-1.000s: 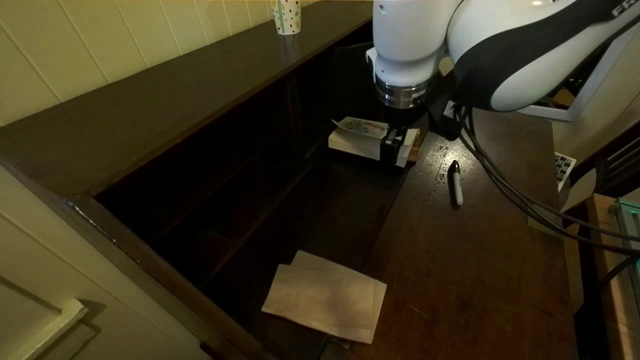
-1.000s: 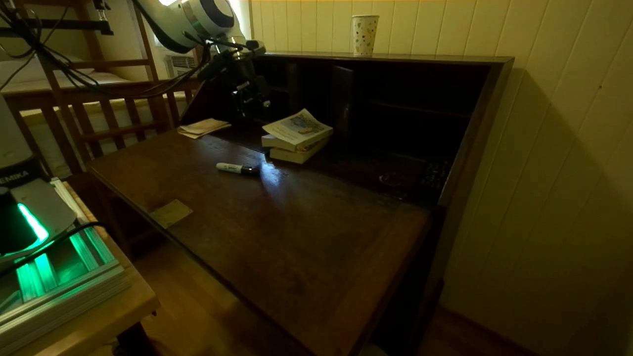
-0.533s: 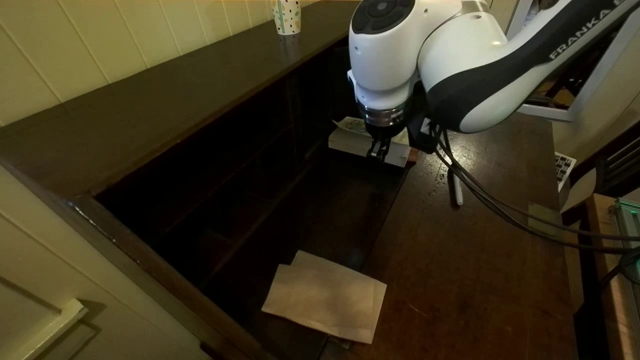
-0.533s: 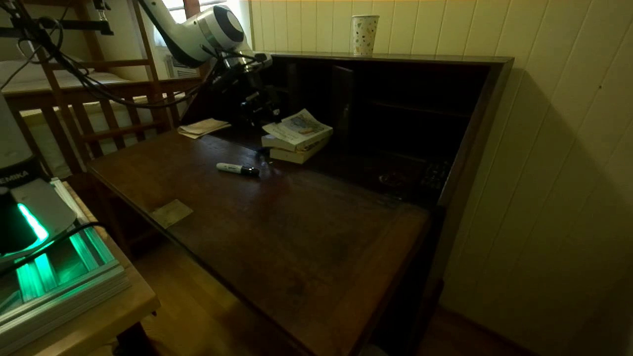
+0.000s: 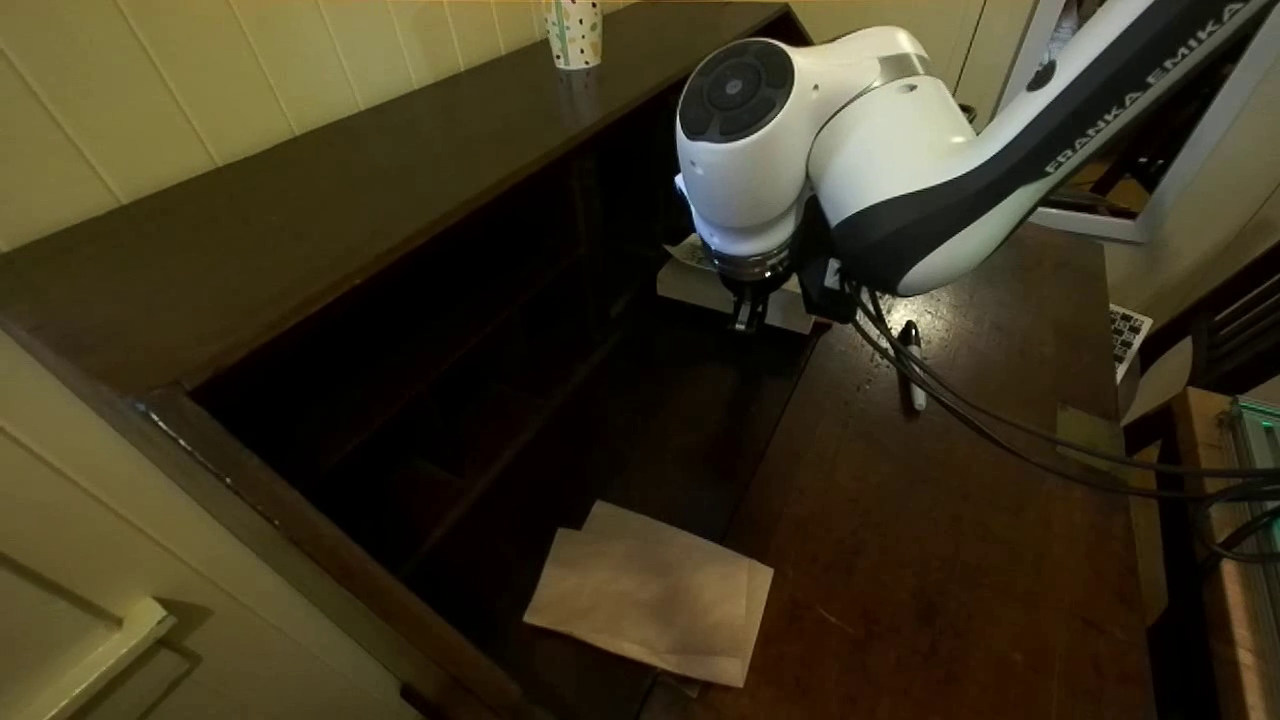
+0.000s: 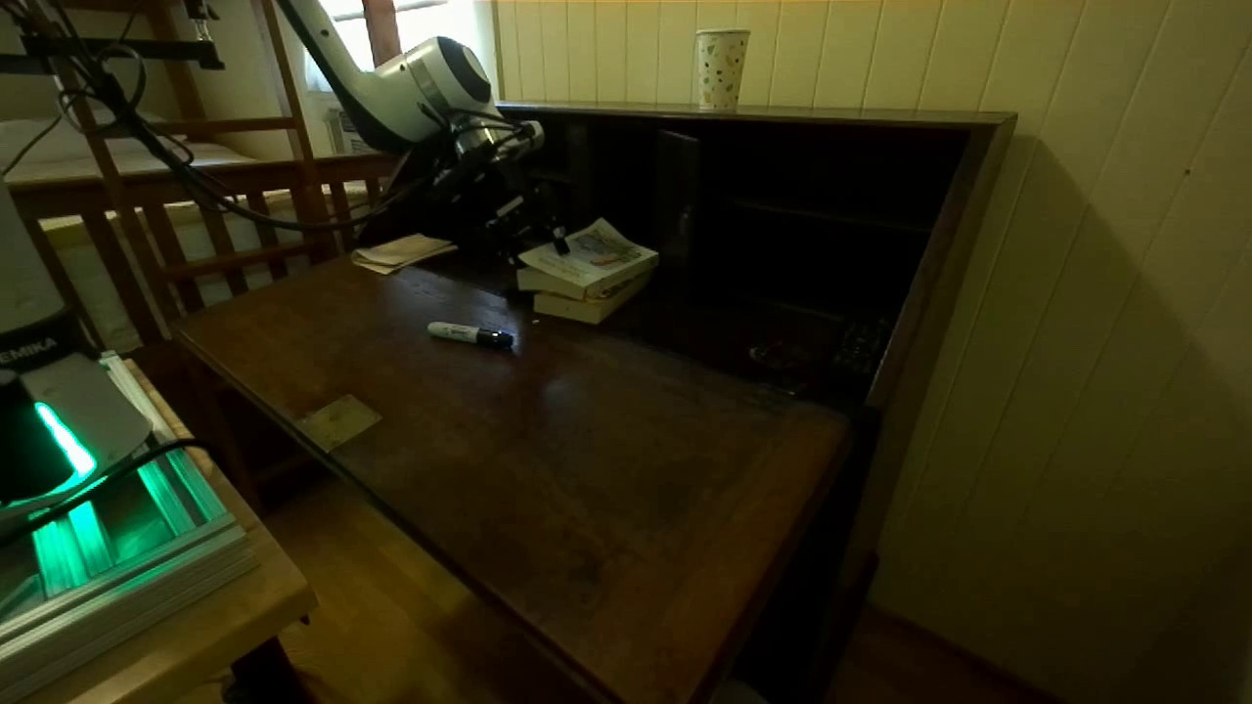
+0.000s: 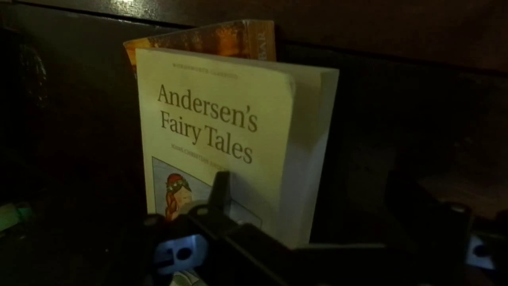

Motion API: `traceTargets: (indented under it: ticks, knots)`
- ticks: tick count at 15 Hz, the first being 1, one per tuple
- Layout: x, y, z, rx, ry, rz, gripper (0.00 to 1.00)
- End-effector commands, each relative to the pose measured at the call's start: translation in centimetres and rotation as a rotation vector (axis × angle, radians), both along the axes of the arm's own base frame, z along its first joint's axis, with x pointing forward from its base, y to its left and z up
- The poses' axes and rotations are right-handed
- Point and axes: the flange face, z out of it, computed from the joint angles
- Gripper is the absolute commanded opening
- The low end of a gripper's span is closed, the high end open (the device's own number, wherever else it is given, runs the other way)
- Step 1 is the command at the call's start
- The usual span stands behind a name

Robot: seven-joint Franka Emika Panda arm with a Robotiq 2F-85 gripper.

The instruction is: Put the white book in the top middle compartment

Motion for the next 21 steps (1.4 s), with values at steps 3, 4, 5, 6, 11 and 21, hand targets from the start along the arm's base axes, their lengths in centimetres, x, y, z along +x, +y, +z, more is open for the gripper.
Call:
traceTargets:
  ticks: [3,4,5,6,11,21]
  knots:
    - [0.35,-0.31,-1.05,-0.066,0.008,0.027,1.0]
    - [0.3,-0.4,-1.14,-0.071,0.013,0.032,1.0]
    - [0.22,-0.51,-1.23,-0.078,0.017,0.036,1.0]
    - [0.15,-0.57,-1.24,-0.083,0.02,0.041,1.0]
    - [-0.06,-0.96,-1.37,-0.116,0.038,0.05,0.84]
    - [-0.05,-0.68,-0.86,-0.158,0.054,0.063,0.13]
